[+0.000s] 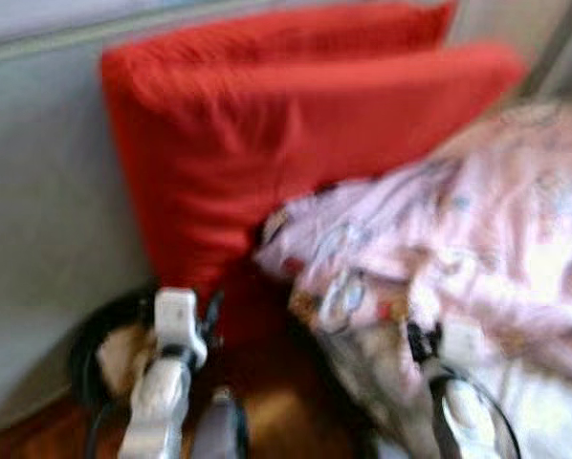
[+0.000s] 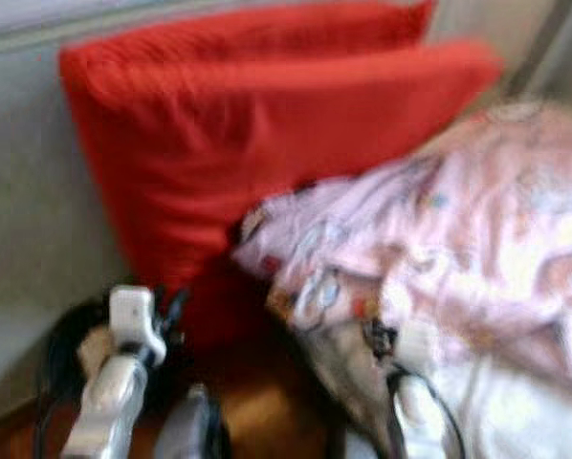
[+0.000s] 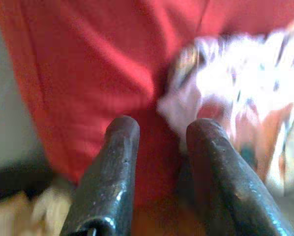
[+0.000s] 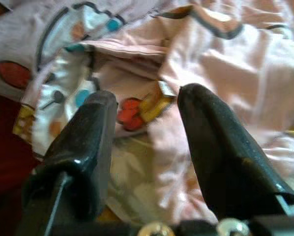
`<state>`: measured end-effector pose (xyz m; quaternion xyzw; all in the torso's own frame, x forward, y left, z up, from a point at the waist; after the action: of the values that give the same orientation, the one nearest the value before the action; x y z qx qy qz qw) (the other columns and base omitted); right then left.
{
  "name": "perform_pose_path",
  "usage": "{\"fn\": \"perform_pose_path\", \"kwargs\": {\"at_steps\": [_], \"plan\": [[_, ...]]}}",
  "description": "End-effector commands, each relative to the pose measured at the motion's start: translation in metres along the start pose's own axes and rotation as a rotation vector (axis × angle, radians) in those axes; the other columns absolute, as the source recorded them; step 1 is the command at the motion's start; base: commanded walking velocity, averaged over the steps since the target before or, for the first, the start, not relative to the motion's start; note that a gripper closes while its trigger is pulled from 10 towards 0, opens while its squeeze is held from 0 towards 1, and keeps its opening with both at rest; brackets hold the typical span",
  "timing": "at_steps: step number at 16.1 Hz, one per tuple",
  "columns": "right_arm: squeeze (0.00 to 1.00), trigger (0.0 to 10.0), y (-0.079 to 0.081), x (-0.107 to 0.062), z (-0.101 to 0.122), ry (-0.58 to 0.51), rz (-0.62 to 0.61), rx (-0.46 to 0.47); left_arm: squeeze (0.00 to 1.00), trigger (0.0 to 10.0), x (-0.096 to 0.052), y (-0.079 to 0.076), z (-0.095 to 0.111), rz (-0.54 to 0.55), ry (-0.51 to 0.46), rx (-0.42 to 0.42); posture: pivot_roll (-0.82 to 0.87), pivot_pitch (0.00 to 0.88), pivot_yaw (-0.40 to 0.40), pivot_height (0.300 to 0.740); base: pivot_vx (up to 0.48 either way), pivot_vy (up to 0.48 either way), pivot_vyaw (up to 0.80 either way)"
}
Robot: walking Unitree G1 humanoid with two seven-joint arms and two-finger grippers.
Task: Clean up the room
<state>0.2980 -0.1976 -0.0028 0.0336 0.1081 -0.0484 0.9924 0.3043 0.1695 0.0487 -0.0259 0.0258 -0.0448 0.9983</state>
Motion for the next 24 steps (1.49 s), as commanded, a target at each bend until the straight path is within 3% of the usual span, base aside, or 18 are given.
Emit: {"fn": "perform_pose_path", "kwargs": {"at_steps": [1, 4, 9, 24], "plan": [[0.0, 10.0, 0.0015, -0.0042, -0.0087, 0.03, 0.001, 0.001, 0.0, 10.0, 0.0002, 0.0005, -0.0019, -0.003, 0.016, 0.006, 0.04, 0.128, 0.001, 0.646, 0.0, 0.0, 0.0], [0.0, 10.0, 0.0032, -0.0033, -0.0128, 0.064, 0.0, -0.006, 0.0, 10.0, 0.0, -0.0038, -0.003, -0.014, 0.018, 0.002, 0.04, 0.114, 0.006, 0.646, 0.0, 0.0, 0.0], [0.0, 10.0, 0.0056, -0.0026, -0.0104, 0.043, 0.009, 0.005, 0.0, 10.0, 0.0004, -0.0051, -0.0027, -0.021, 0.022, -0.001, 0.04, 0.117, 0.007, 0.595, 0.0, 0.0, 0.0], [0.0, 10.0, 0.0114, -0.0014, -0.0121, 0.055, 0.038, 0.017, 0.0, 10.0, 0.0015, -0.0073, -0.0035, -0.032, 0.033, -0.01, 0.04, 0.132, 0.007, 0.595, 0.0, 0.0, 0.0]]}}
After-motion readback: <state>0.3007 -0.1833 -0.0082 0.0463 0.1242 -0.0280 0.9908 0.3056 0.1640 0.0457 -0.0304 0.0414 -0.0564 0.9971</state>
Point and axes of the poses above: a point about 5 cm out from each wrist's last joint towards the gripper, its own x axis pointing out of the wrist towards the gripper, its own z axis along the axis of the wrist's last joint, y = z × x, the point moved 3 cm from there along x, pointing out of the wrist towards the gripper, and after that the axes turned 2 degrees about -x, right-handed, at the moved point
